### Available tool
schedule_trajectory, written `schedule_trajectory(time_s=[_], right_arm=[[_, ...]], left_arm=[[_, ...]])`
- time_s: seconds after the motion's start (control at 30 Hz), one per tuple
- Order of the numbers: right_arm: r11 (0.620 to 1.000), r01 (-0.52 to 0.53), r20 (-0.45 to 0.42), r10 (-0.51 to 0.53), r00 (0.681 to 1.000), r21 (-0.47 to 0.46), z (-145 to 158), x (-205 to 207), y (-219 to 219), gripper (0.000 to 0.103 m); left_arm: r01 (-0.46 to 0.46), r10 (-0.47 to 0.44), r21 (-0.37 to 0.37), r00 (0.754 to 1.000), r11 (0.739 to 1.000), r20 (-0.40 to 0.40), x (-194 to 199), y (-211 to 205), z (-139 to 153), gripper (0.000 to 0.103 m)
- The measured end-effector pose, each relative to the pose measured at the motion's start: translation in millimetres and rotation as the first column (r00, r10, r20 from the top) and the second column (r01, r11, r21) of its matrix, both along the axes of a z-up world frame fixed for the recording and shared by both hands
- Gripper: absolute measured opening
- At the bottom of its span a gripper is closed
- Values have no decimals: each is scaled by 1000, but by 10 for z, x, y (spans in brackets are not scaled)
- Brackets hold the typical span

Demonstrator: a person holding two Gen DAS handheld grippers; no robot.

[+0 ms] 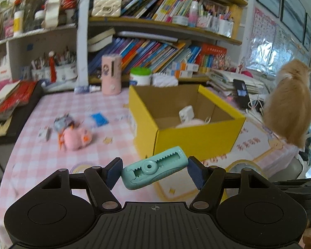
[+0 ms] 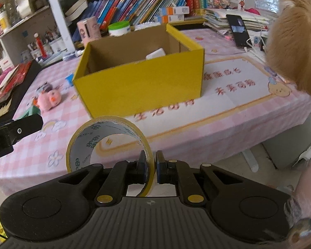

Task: Organize objects
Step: 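Carry the tape roll with the right gripper while the left carries the dispenser toward the yellow box, then lower the tape roll into the yellow box and open the right gripper while the left releases the dispenser inside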

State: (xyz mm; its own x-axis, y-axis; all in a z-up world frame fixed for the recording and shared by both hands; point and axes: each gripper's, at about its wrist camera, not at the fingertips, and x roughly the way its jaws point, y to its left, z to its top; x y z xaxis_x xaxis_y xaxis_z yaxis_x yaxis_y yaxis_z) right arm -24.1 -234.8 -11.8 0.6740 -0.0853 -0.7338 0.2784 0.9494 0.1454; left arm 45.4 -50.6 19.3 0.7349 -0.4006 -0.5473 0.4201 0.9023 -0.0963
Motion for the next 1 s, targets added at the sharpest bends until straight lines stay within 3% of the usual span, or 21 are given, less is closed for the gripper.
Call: schedule_trajectory(time_s=[0.23,0.43,0.7,1.0], right_arm=[[999,49,85,-50,995,17,202,323,-472,8],[999,47,161,-43,986,-26,419,717,-865,8],[1000,7,191,-4,982,-17,503,1243,-1215,8],[985,-158,152,166,974,-66,405,1901,-1261,8]], left_arm=[[8,-7,-6,998,1000,65,347,-372,179,68],[-3,1,18,994,1000,112,637,-712,254,68],[-37,33,64,997,997,70,924,-1089,56,68],[-68,67,121,998,990,7,1127,-1352,-166,69]])
